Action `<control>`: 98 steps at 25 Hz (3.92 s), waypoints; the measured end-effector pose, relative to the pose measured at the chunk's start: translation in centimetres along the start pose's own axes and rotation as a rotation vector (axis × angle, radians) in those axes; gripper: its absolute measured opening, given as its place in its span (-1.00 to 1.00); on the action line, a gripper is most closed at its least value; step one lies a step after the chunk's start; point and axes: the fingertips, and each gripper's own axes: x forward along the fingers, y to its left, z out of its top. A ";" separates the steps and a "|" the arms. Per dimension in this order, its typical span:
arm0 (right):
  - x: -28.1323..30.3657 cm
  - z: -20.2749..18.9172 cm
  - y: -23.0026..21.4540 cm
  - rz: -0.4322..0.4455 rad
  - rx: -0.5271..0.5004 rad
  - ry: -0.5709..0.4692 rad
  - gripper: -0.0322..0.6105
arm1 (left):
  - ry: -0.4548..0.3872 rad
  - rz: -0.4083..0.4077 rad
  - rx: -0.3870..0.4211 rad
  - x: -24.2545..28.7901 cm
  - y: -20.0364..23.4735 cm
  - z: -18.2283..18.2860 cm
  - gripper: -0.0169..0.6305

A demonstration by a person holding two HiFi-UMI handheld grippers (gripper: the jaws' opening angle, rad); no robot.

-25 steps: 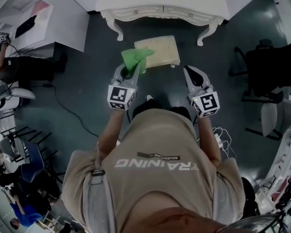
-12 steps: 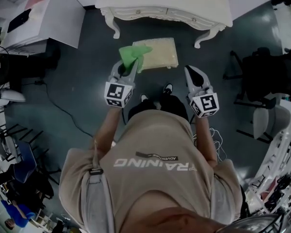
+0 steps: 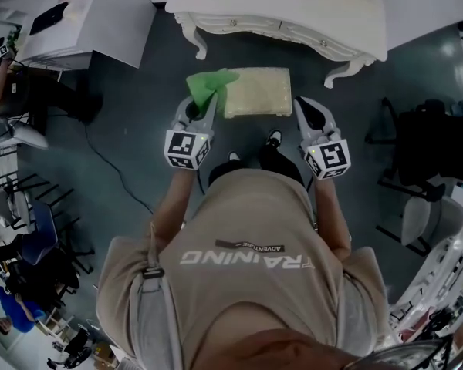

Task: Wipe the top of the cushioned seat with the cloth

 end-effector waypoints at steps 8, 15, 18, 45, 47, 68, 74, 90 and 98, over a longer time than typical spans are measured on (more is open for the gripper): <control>-0.2 -0.7 -7.1 0.065 0.014 -0.001 -0.89 | -0.026 0.138 -0.036 4.6 -1.8 1.5 -0.80; 0.3 -2.5 -10.5 0.093 0.046 0.039 -0.89 | 0.012 0.194 -0.045 6.6 -2.2 0.9 -0.80; 0.6 -3.7 -11.0 0.096 0.060 0.055 -0.89 | 0.034 0.193 -0.045 7.4 -2.1 0.1 -0.80; 14.7 -27.3 -11.4 0.034 0.163 0.291 -0.89 | 0.280 0.207 -0.128 20.1 12.2 -25.8 -0.81; 16.1 -29.4 -11.5 0.034 0.165 0.299 -0.89 | 0.297 0.206 -0.137 21.2 12.8 -28.5 -0.80; 19.8 -45.3 -13.4 0.019 0.271 0.385 -0.89 | 0.522 0.323 -0.261 29.2 22.0 -51.3 -0.80; 20.1 -45.5 -15.1 0.003 0.322 0.366 -0.89 | 0.553 0.318 -0.254 31.3 21.8 -52.9 -0.80; 17.0 -47.2 -19.4 0.054 0.365 0.327 -0.89 | 0.644 0.200 -0.199 38.8 13.6 -53.8 -0.80; 12.7 -49.2 -23.7 0.013 0.382 0.342 -0.89 | 0.619 0.131 -0.209 44.4 5.1 -53.0 -0.80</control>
